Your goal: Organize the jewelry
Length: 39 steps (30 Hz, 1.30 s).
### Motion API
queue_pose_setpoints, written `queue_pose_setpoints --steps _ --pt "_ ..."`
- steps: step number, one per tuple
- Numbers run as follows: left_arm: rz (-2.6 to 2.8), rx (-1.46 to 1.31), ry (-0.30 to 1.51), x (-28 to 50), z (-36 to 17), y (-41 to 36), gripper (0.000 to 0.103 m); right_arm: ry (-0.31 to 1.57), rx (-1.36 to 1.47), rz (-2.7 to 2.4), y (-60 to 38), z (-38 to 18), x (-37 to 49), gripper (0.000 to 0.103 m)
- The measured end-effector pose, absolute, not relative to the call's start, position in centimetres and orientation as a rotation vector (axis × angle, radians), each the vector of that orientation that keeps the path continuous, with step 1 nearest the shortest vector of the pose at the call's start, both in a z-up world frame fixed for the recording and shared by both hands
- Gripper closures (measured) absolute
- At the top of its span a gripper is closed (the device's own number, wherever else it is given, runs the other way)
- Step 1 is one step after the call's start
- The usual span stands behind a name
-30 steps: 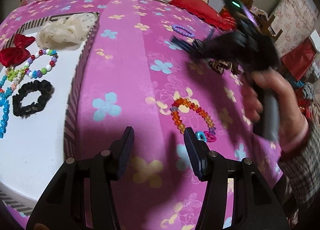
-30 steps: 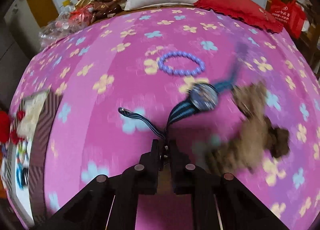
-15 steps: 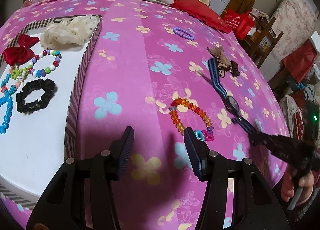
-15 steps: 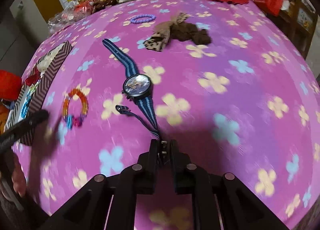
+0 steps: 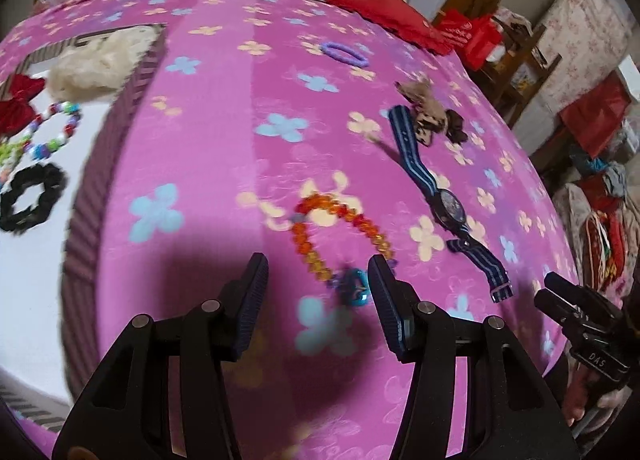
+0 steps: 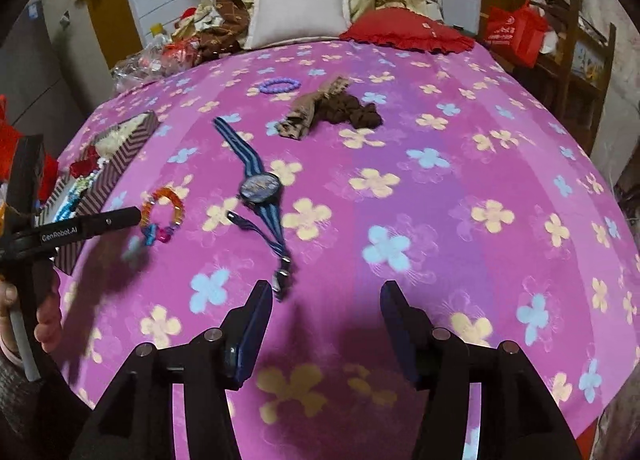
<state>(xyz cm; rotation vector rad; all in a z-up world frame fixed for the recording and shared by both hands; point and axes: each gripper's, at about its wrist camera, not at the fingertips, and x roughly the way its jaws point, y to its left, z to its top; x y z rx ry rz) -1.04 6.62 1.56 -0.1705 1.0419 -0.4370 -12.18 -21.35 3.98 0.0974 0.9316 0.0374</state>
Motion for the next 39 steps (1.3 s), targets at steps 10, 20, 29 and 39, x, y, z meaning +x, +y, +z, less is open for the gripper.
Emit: queue_pose_setpoints --steps 10,20,29,39 --pt "-0.337 0.073 1.013 -1.2 1.0 2.5 0.095 0.947 0.11 0.026 -21.7 3.2 -12.6 0.049" --pt "-0.375 -0.07 1.051 -1.5 1.0 6.6 0.095 0.966 0.061 0.055 -17.8 3.6 -10.4 0.049" --pt "-0.428 -0.142 1.05 -1.1 0.8 8.2 0.095 0.995 0.016 0.07 -13.7 2.9 -3.9 0.048" --pt "-0.507 -0.181 1.045 -0.6 0.7 8.3 0.079 1.028 0.001 0.023 -13.5 0.6 -0.5 0.048"
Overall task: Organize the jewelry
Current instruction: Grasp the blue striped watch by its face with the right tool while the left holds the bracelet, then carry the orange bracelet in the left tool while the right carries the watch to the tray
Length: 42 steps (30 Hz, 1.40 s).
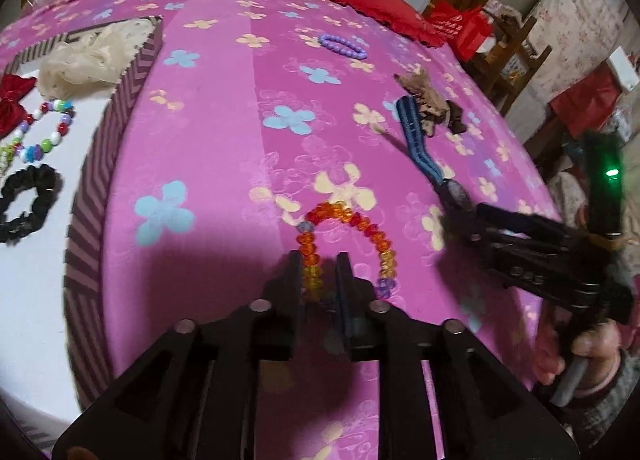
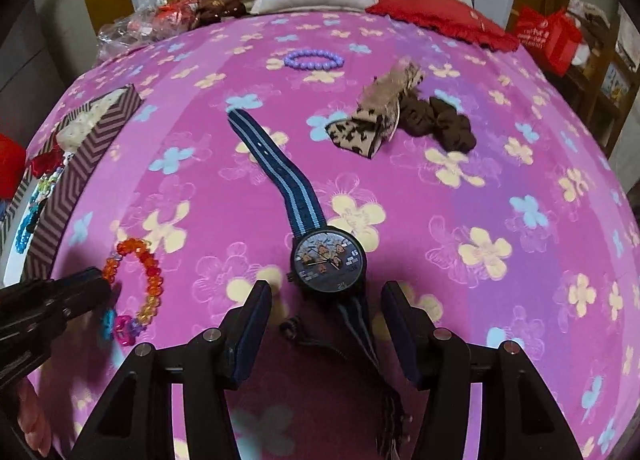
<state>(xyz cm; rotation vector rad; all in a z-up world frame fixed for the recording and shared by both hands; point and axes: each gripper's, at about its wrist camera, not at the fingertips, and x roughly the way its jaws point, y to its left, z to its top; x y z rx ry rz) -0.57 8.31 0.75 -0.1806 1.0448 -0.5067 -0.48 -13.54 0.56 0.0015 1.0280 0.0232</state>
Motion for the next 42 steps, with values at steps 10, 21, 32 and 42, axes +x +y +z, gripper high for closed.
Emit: queue_pose_setpoints --steps 10,21,32,42 --pt "-0.504 -0.107 1.017 -1.5 1.0 6.3 0.095 1.007 -0.001 0.036 -12.8 0.8 -0.8 0.064" --pt "-0.532 -0.228 0.884 -2.7 7.0 10.8 0.095 0.936 0.037 0.043 -12.1 4.8 -2.6 0.064" --pt "-0.382 -0.359 0.727 -4.3 12.1 20.6 0.095 0.867 0.001 0.186 -5.4 10.6 -3.4 0.064" --pt "-0.107 -0.451 0.795 -3.4 8.8 29.7 0.096 0.874 0.059 0.422 6.2 14.7 0.1 0.064"
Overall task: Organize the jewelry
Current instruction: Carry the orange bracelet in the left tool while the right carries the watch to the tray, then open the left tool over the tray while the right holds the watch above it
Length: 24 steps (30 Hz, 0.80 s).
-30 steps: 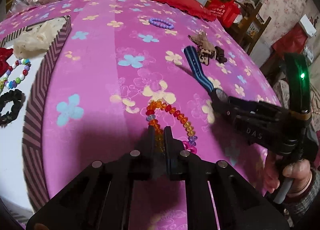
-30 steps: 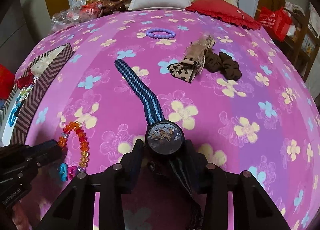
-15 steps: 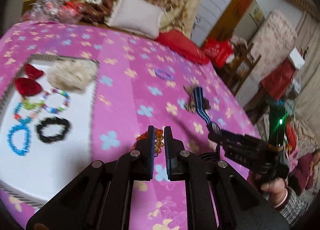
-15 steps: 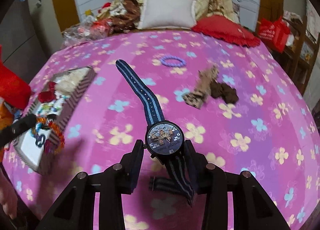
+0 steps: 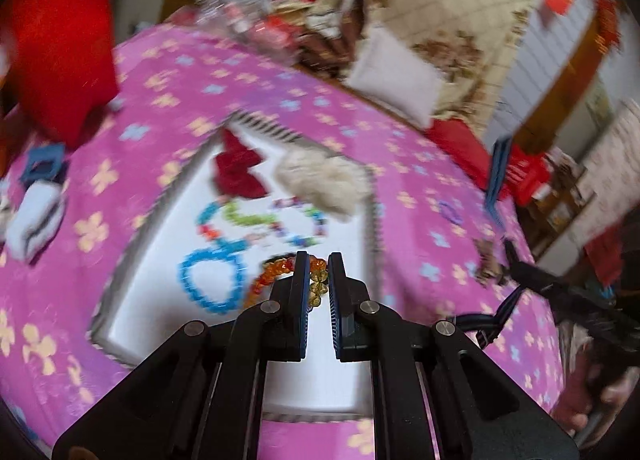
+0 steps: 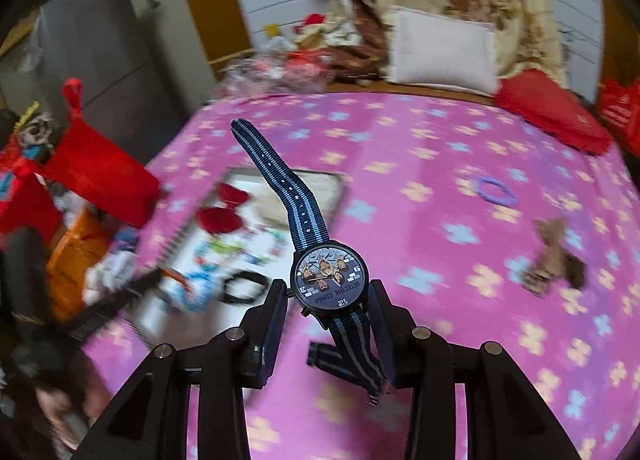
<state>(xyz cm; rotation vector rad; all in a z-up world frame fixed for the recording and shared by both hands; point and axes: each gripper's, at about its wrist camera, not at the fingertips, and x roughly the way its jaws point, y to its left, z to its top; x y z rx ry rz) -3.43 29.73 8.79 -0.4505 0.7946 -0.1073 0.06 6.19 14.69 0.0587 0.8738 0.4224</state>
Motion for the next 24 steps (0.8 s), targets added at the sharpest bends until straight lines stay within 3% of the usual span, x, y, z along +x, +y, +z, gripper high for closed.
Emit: queue_pose_setpoints --steps 11,24 --pt "0.097 -0.584 0.988 -1.8 3.4 35.8 0.096 1.011 0.04 0.506 16.0 9.7 2.6 0.064" --pt "0.112 -0.608 0.988 -2.2 3.6 36.6 0.095 1.144 -0.121 0.484 18.1 2.6 0.6 0.064"
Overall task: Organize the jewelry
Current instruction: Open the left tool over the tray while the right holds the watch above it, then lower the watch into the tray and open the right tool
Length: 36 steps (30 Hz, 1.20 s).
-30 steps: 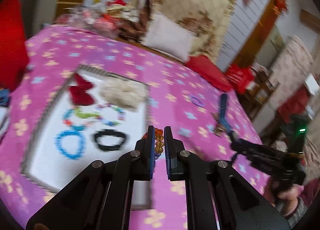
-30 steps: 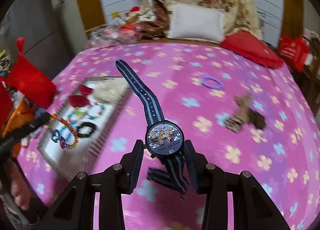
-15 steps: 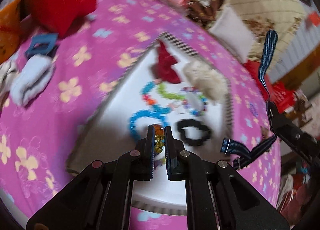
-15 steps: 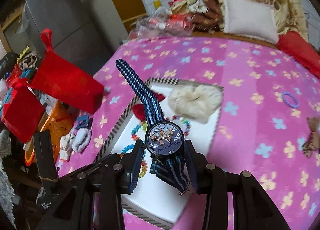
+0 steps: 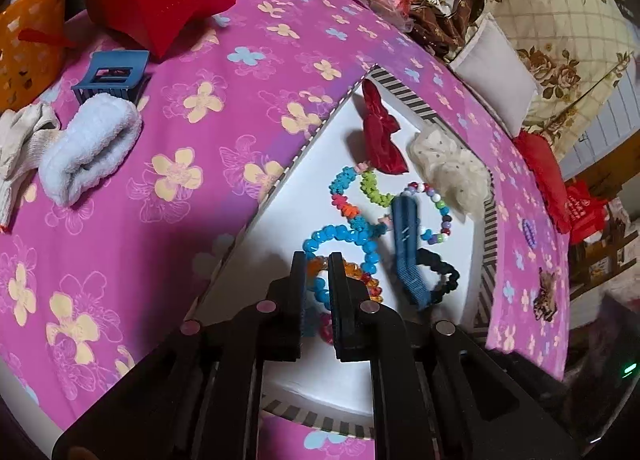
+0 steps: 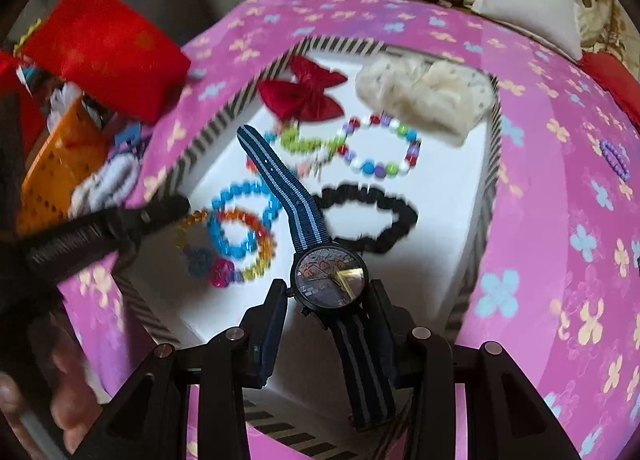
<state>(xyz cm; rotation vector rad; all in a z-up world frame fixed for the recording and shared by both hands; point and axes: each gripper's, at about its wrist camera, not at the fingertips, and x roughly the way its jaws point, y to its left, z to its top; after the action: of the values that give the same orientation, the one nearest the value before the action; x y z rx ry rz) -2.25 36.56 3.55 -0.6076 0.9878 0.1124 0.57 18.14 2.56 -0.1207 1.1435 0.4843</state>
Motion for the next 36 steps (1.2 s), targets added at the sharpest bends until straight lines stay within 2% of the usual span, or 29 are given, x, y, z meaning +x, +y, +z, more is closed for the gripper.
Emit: queue_pose_setpoints --steps 3,5,7,10,18,24,36 --pt "0.079 -0.641 0.959 -2.5 4.2 36.8 0.095 1.169 -0.116 0.483 18.1 1.7 0.3 0.064" --pt "0.046 -0.671 0.924 -2.8 4.7 36.8 0.089 1.169 -0.095 0.488 17.8 1.7 0.4 0.064" --pt "0.033 -0.682 0.883 -3.0 5.4 36.9 0.071 1.149 -0.1 0.499 17.7 2.0 0.2 0.063" --pt "0.036 -0.68 0.831 -3.4 6.4 36.7 0.06 1.086 -0.125 0.486 17.5 3.2 -0.3 0.056" --pt "0.052 -0.657 0.856 -2.8 6.2 35.8 0.059 0.955 -0.125 0.445 13.3 6.6 -3.3 0.056" --pt "0.055 -0.578 0.845 -3.0 6.8 33.8 0.059 0.904 -0.167 0.318 6.9 6.7 -7.2 0.056" --pt "0.007 -0.28 0.829 -7.2 8.5 22.4 0.059 0.889 0.018 0.071 -10.5 6.8 -13.5 0.056"
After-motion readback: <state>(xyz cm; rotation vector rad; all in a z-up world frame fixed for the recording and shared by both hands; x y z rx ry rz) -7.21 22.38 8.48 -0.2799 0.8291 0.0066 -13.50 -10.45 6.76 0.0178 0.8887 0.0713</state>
